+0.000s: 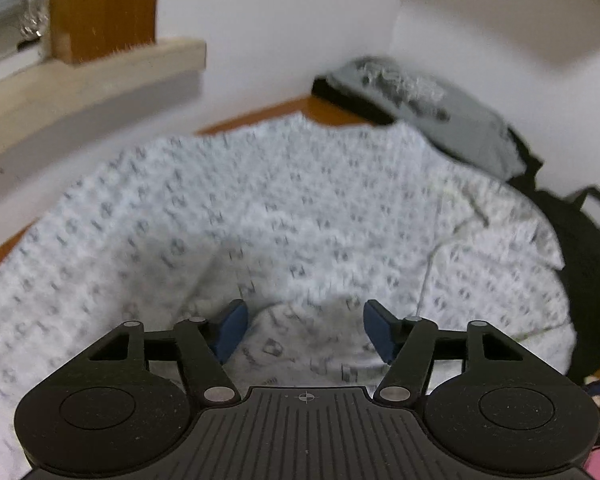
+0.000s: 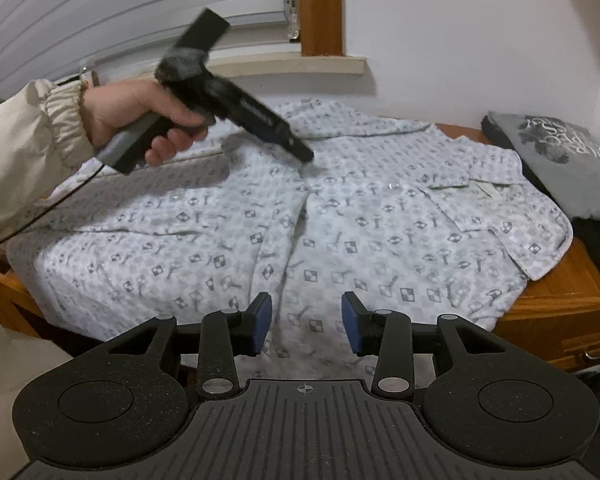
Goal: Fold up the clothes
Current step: 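Open the right gripper and pinch the shirt placket with the left gripper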
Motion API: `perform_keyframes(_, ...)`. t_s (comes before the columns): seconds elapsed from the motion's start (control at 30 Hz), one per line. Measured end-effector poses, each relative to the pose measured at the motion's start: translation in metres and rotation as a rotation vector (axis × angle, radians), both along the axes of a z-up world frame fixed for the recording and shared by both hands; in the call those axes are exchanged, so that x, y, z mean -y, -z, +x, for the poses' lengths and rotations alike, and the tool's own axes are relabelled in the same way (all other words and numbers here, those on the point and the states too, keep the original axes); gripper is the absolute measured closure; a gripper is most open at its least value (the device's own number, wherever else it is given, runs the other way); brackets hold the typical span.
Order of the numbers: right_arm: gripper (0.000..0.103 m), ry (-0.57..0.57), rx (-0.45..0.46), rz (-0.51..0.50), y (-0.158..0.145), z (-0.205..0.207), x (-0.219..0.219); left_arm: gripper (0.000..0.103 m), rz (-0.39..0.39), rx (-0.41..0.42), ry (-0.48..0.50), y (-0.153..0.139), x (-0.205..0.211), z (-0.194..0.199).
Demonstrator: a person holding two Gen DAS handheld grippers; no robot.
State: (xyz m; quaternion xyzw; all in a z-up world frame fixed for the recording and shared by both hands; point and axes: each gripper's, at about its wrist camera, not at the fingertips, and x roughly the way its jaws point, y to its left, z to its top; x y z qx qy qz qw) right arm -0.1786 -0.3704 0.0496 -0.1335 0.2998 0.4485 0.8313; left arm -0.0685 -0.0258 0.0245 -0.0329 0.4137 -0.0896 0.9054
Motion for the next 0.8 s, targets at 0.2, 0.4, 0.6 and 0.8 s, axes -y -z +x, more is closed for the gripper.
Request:
perform_keyframes(0.2,0.063,-0.011,0.004,0.005,-0.001,-0.003,-0.001,0.098,0.017,0.147,0.015,-0.005,-0.006,-0.028)
perform_keyframes(0.4,0.063,-0.011,0.003,0.004,0.000,-0.002,-0.002,0.099,-0.052,0.288,-0.018,-0.041,-0.042,-0.071)
perform_keyframes(0.6,0.063,-0.018,0.001,-0.001,0.000,0.002,-0.011,0.099,-0.099,0.339,-0.027,-0.064,-0.073,-0.130)
perform_keyframes(0.8,0.063,-0.048,0.005,-0.016,0.001,-0.004,-0.021,0.097,-0.123,0.238,-0.012,-0.056,-0.104,-0.177)
